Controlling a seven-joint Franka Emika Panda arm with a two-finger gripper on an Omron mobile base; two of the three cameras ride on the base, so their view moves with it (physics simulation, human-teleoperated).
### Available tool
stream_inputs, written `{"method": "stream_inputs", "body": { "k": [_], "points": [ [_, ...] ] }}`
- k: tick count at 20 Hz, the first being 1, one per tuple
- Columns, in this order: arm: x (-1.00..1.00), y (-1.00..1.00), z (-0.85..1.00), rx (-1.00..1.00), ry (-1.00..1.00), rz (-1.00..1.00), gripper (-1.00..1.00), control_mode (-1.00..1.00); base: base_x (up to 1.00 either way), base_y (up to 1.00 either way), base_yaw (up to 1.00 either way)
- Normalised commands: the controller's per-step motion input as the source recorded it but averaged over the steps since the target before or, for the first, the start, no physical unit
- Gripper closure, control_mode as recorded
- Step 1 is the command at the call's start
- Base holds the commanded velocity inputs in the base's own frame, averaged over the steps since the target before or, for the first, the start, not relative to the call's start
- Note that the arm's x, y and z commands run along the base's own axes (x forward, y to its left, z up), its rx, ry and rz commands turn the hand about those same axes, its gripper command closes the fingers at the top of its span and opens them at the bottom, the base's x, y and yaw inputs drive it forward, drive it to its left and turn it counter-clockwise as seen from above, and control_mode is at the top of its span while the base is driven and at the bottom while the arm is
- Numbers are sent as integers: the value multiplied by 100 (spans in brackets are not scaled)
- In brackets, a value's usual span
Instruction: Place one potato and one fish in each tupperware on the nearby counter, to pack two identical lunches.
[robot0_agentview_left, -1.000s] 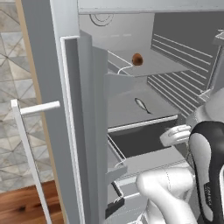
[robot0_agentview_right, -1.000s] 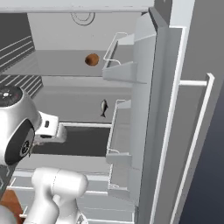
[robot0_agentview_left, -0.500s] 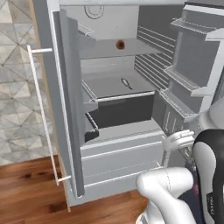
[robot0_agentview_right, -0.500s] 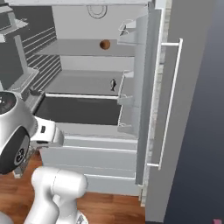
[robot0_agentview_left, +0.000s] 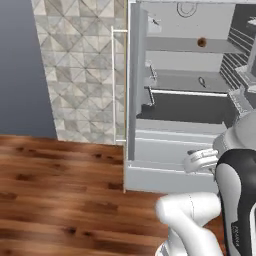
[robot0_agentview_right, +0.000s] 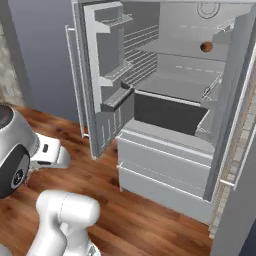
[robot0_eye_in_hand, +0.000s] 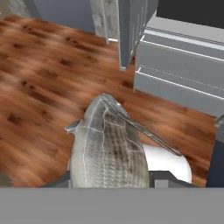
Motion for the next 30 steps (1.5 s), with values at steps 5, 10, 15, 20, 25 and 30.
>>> {"method": "stream_inputs", "body": {
  "k": [5, 10, 15, 20, 25, 30],
  "points": [
    [0, 0, 0, 0, 0, 0, 100, 100, -85, 0, 70],
    [0, 0, 0, 0, 0, 0, 100, 100, -99, 0, 62],
    [0, 0, 0, 0, 0, 0, 100, 100, -100, 0, 54],
    [0, 0, 0, 0, 0, 0, 100, 100, -90, 55, 49],
    [0, 0, 0, 0, 0, 0, 100, 100, -50, 85, 49],
    [0, 0, 0, 0, 0, 0, 100, 100, -39, 97, 45]
  ]
}}
